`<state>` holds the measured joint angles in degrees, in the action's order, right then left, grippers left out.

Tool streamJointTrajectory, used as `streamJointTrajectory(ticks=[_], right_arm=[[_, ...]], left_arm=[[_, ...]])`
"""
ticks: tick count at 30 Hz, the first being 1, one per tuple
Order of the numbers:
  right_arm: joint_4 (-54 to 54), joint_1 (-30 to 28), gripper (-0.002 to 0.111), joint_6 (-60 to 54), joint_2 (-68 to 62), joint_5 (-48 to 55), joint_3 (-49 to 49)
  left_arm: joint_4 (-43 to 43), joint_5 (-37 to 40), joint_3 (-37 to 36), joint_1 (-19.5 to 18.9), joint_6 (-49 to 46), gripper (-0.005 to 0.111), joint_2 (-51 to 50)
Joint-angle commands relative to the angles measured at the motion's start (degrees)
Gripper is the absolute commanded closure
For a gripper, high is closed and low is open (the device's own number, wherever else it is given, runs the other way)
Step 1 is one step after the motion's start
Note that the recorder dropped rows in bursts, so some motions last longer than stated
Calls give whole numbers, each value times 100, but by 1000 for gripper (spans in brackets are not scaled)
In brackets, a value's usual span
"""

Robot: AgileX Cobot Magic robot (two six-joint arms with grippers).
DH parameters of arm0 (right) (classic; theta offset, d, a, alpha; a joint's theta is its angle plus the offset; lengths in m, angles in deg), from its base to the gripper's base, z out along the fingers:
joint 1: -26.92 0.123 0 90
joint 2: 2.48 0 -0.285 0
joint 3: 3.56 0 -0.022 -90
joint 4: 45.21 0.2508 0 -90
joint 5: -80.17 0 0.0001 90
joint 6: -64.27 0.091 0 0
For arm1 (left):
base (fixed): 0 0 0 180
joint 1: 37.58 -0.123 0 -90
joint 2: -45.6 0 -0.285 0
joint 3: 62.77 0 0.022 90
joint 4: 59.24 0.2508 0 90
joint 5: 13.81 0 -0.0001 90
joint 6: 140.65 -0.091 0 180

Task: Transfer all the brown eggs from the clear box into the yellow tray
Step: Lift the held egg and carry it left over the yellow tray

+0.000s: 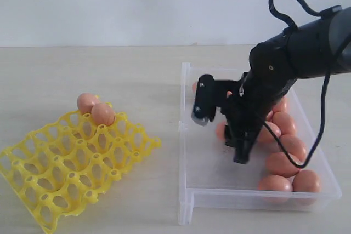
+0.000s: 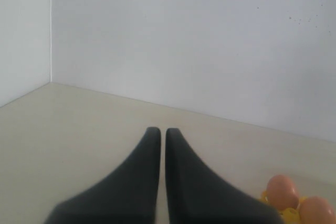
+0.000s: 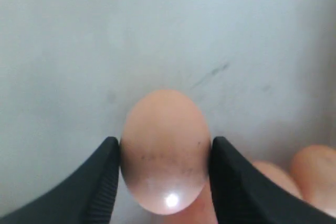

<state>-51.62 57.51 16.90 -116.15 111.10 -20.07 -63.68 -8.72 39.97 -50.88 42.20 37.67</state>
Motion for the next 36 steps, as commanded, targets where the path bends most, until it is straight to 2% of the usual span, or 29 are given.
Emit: streamJointTrajectory(ticks=[1,2,3,5,8,10,11,13,15,21,27,29,33,36], right_arm=[[2298,-215,108,-7,0,-1717,-7],[2981,-369,108,-8,0,-2098,-7],[3209,-431,108,-8,0,-2259,-41],[4054,-547,108,18,0,-3212,-449],[3919,-547,108,788,0,-4702,-1220],[2680,-547,108,2547,0,-6120,-1882],[1281,-558,108,4185,0,-7180,-2284],[132,-609,108,5231,-63,-8663,-2673],[-215,-634,108,5625,-156,-10023,-2901],[-818,-634,108,6243,-280,-10089,-2901],[-3175,-553,108,7141,-280,-10089,-2073],[-3640,-483,108,7589,-282,-10089,-1768],[-3838,-364,108,8715,-590,-10060,-1203],[-3890,-171,108,9117,-1002,-9542,-801]], left_arm=[[-51,-65,4,-9,51,103,14],[-51,-65,4,-9,51,103,14],[-51,-65,4,-9,51,103,14],[-51,-65,4,-9,51,103,14],[-51,-65,4,-9,51,103,14],[-51,-77,4,-9,51,103,14],[-51,-77,4,-9,51,103,14],[-51,-77,4,-9,51,103,14],[-51,-77,4,-9,51,103,14],[-51,-77,4,-9,51,103,14],[-51,-66,4,-9,51,103,14],[-51,-66,4,-9,51,103,14],[-51,-66,4,-9,51,103,14],[-51,-76,4,-9,51,103,14]])
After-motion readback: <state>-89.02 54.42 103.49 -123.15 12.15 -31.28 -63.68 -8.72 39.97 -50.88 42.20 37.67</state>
